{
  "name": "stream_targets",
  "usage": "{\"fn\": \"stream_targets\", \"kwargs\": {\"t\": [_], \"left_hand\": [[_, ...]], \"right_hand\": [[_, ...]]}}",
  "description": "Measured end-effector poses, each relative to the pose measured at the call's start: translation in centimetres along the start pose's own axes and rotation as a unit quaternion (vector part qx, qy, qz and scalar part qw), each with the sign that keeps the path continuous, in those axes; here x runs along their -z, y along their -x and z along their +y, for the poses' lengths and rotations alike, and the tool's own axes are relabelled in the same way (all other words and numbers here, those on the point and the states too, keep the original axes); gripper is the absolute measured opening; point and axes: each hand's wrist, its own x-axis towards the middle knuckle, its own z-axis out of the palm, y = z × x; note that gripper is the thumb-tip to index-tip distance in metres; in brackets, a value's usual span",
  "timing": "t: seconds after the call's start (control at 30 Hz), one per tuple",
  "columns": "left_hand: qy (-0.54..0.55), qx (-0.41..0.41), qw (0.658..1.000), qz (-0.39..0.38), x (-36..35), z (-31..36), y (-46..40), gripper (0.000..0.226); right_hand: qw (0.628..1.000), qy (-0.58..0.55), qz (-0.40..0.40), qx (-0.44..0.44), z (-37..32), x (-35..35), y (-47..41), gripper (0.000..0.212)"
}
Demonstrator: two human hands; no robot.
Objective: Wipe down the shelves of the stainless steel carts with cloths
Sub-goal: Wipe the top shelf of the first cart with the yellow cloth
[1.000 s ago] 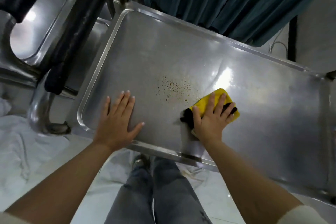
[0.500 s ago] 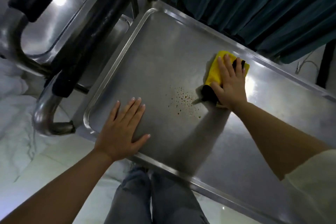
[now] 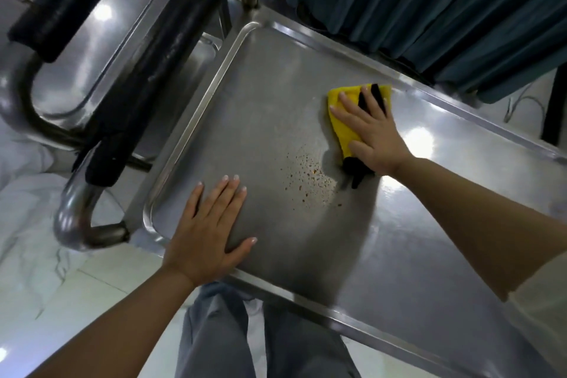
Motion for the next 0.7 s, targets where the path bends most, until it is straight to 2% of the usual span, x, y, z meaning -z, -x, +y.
{"fn": "stream_targets", "kwargs": {"t": [0.17,0.33,0.53,0.7], "left_hand": [[0.016,0.003,1.0,-0.004,0.2,0.1,-0.1,0.084],[0.021,0.001,1.0,-0.006,1.0,0.3,-0.1,0.081],[0.02,-0.001,1.0,-0.022,1.5,0.1,0.1,0.084],[0.031,-0.019,0.999,-0.02,1.9,-1.1,-0.3,0.079]], "right_hand": [[0.991,-0.083,0.046,-0.093,-4.5,-2.4,4.3,0.073],[0.96,-0.137,0.108,-0.219,-10.5,-5.6,8.2,0.077],[0.923,-0.114,0.158,-0.333,-18.5,-10.0,11.8,0.073],[0.907,-0.117,0.188,-0.359,-23.1,-11.7,13.8,0.085]]}}
